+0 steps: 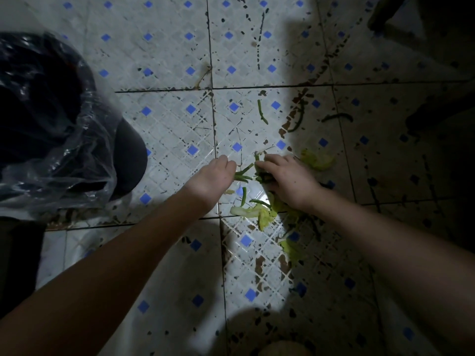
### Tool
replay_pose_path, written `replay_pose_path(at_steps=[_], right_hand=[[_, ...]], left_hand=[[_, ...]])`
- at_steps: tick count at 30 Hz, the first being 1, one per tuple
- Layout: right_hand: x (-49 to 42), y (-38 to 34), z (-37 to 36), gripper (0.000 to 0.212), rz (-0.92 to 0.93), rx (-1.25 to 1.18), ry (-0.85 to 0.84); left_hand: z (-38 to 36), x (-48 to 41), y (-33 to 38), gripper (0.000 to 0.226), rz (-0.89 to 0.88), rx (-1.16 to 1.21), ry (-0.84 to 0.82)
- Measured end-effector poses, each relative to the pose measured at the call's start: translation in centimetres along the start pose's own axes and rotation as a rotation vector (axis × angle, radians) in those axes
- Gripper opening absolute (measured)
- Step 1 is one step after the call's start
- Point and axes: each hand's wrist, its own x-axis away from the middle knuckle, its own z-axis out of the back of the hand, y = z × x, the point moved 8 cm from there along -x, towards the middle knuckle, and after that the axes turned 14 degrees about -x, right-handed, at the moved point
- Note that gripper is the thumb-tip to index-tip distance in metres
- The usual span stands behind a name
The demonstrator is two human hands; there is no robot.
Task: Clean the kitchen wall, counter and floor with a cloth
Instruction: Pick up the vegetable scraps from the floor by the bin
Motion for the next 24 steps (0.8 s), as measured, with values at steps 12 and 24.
replay_pose_path(at_steps=[12,24], right_hand=[[1.0,-1.0,0.7,0.026,-0.08,-0.128,-0.006],[2.6,-4.3,4.6,0.025,-0.026,-0.112,0.078]], left_hand=[[0.8,1.7,-1.5,0.042,0.021,0.085,0.024],[3.8,4.2,-2.8,0.057,0.04,-0.006,0.095]])
